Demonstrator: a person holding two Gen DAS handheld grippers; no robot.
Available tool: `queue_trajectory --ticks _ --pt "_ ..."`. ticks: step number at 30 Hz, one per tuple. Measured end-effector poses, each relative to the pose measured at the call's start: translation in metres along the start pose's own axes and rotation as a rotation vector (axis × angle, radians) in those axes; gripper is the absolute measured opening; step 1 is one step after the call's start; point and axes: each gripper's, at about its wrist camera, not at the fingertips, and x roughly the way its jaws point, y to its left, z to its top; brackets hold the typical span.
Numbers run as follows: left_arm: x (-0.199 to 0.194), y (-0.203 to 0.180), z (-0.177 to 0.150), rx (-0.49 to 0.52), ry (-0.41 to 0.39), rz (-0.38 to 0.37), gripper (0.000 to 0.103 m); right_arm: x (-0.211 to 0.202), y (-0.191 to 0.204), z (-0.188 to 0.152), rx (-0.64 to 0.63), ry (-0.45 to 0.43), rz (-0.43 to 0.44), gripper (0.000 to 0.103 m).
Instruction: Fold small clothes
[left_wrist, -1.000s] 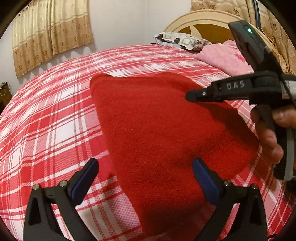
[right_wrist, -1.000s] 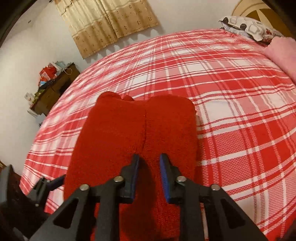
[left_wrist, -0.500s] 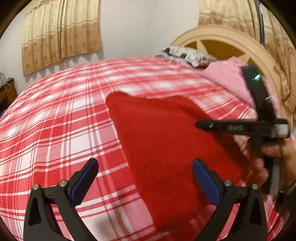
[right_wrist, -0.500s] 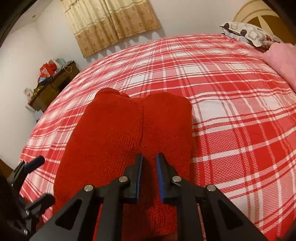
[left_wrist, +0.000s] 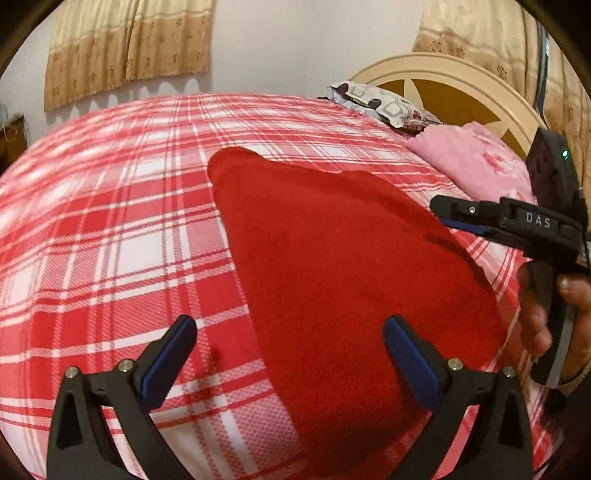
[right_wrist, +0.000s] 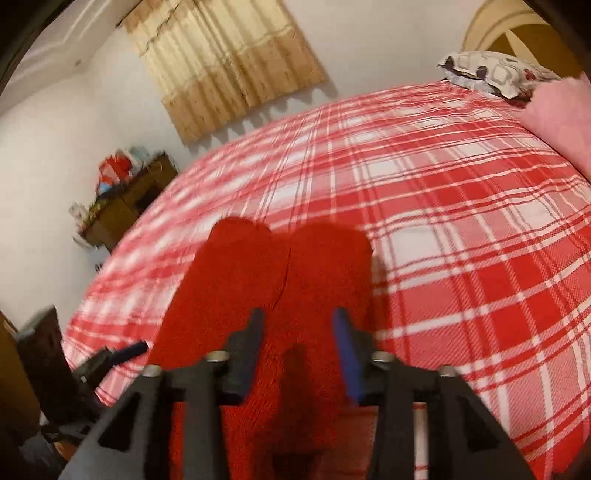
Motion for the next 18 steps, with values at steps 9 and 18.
queue_trajectory --ticks 9,18 --pt "0.013 -0.004 -0.002 -0.015 0.031 -0.029 0.103 0.052 -0.037 0.011 0.115 0.163 0.108 0.061" --pt "0.017 -0.001 -0.004 -0.038 0.045 -0.06 0.103 0.071 -0.037 0.015 0.119 0.148 0.158 0.061"
